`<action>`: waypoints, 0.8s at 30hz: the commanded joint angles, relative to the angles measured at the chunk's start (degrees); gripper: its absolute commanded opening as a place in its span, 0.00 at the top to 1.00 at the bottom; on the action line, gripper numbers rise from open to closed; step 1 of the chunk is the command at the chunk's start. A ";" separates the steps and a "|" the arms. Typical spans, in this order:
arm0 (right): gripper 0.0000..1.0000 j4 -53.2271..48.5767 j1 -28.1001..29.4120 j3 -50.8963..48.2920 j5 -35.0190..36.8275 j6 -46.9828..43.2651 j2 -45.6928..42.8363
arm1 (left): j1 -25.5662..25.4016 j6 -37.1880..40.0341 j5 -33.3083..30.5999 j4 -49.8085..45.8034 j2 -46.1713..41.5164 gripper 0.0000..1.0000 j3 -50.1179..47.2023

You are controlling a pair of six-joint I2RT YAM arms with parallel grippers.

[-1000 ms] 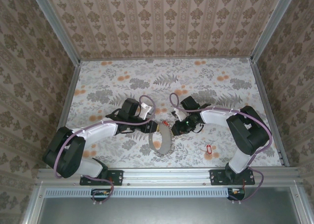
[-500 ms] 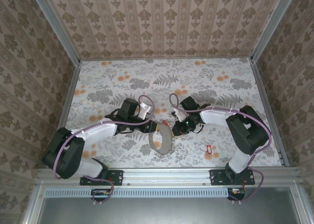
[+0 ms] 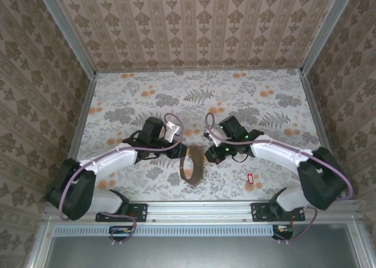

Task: Put the keys on the keyring

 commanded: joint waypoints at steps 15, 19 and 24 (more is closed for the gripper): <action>1.00 12.17 4.46 -3.57 0.84 -9.70 -15.59 | -1.06 1.65 4.88 6.23 -23.62 0.75 -4.30; 0.82 7.45 2.12 -3.45 8.26 0.96 -12.03 | -0.98 1.94 2.64 3.99 -22.62 0.75 -3.69; 0.53 0.92 1.37 -7.72 18.81 14.44 -14.78 | -0.97 2.26 2.44 3.01 -18.18 0.75 -2.76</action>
